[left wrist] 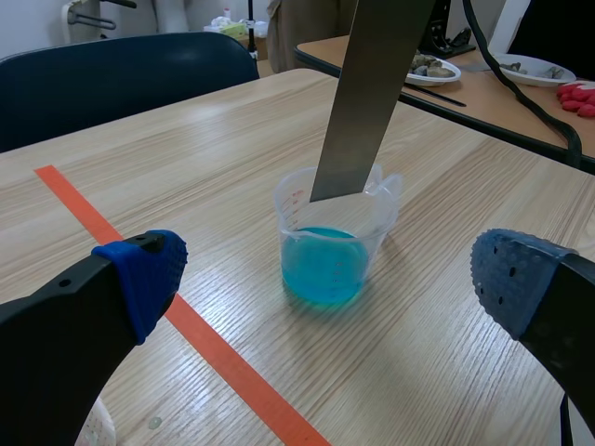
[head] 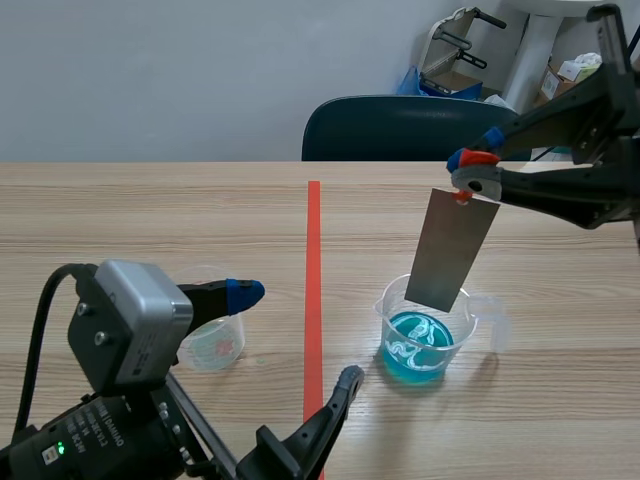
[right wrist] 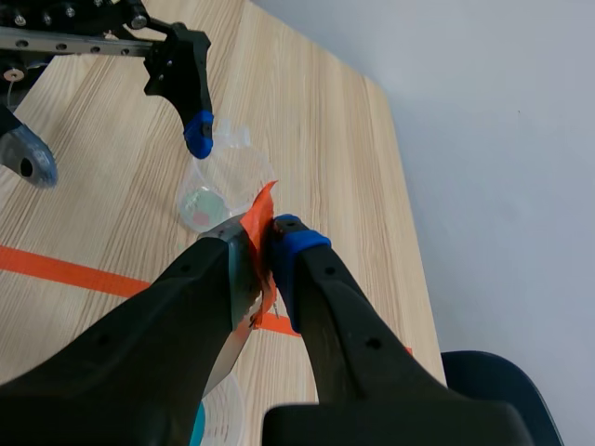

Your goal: Do the redox reaction experiment

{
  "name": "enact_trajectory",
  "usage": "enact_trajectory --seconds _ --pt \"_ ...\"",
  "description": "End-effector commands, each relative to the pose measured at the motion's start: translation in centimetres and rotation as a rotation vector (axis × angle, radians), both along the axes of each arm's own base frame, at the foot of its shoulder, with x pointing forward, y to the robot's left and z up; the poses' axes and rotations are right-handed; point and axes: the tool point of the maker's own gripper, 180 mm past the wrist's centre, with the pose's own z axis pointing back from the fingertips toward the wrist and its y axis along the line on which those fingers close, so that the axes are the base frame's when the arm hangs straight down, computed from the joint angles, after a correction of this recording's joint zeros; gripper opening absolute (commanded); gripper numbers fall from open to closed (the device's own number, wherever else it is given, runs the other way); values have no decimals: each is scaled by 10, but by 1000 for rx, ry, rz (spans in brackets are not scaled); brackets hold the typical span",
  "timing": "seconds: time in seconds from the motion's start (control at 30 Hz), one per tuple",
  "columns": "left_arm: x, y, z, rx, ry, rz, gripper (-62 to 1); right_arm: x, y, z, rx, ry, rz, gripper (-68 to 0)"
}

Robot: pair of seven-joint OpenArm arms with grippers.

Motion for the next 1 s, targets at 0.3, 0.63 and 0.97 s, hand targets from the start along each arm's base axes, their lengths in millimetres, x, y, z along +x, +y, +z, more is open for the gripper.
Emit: enact_trajectory --seconds 0.3,0.63,0.97 --pt "-1 -3 7 -25 -10 -2 14 -6 4 32 24 1 9 -668" --pt "-1 -3 7 -25 -10 -2 14 -9 6 42 13 24 -6 -668" --pt "-1 -3 7 -26 -12 -2 14 -11 5 46 17 33 -6 -668"
